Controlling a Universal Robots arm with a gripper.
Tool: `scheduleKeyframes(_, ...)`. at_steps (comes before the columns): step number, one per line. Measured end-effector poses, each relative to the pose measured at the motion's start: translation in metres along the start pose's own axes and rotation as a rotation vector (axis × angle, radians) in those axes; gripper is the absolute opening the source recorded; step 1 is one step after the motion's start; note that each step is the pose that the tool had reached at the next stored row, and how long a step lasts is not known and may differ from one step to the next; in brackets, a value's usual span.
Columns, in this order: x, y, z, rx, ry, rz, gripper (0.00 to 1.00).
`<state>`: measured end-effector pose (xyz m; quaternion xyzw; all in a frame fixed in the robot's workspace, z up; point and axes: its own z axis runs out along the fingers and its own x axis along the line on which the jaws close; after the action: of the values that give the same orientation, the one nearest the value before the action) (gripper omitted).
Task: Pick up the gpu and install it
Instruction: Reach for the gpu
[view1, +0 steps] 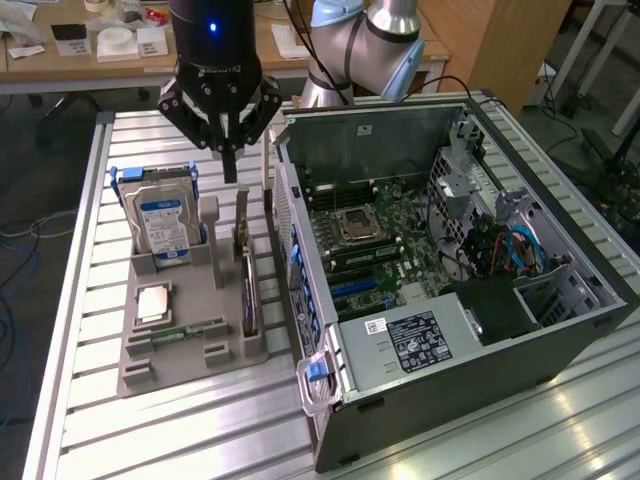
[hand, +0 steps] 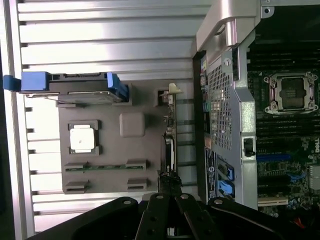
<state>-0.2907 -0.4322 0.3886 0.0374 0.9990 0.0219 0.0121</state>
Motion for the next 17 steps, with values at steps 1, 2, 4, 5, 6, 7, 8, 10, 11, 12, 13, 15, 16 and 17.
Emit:
scheduleKeyframes(1,0.000,-0.0029,0.0001,0.0000,0.0004,0.000,0.11)
scheduleKeyframes(2,0.000,-0.0056,0.0002,0.0001,0.0007,0.000,0.11)
scheduleKeyframes(4,-0.001,-0.0110,0.0005,0.0002,0.0016,0.000,0.11)
scheduleKeyframes(5,-0.001,-0.0130,0.0008,0.0002,0.0021,0.000,0.11)
scheduleKeyframes(6,-0.001,-0.0146,0.0012,0.0003,0.0025,0.001,0.11)
scheduleKeyframes(7,-0.001,-0.0161,0.0017,0.0004,0.0031,0.001,0.11)
scheduleKeyframes(8,-0.001,-0.0177,0.0023,0.0004,0.0039,0.001,0.11)
scheduleKeyframes(10,-0.001,-0.0207,0.0036,0.0005,0.0059,0.003,0.11)
scheduleKeyframes(11,-0.002,-0.0222,0.0043,0.0006,0.0071,0.003,0.11)
scheduleKeyframes(12,-0.002,-0.0230,0.0048,0.0005,0.0076,0.004,0.11)
scheduleKeyframes(13,-0.002,-0.0230,0.0048,0.0006,0.0077,0.004,0.11)
scheduleKeyframes(15,-0.002,-0.0230,0.0048,0.0007,0.0077,0.004,0.11)
scheduleKeyframes(16,-0.002,-0.0230,0.0048,0.0007,0.0077,0.004,0.11)
scheduleKeyframes(17,-0.002,-0.0230,0.0048,0.0007,0.0077,0.004,0.11)
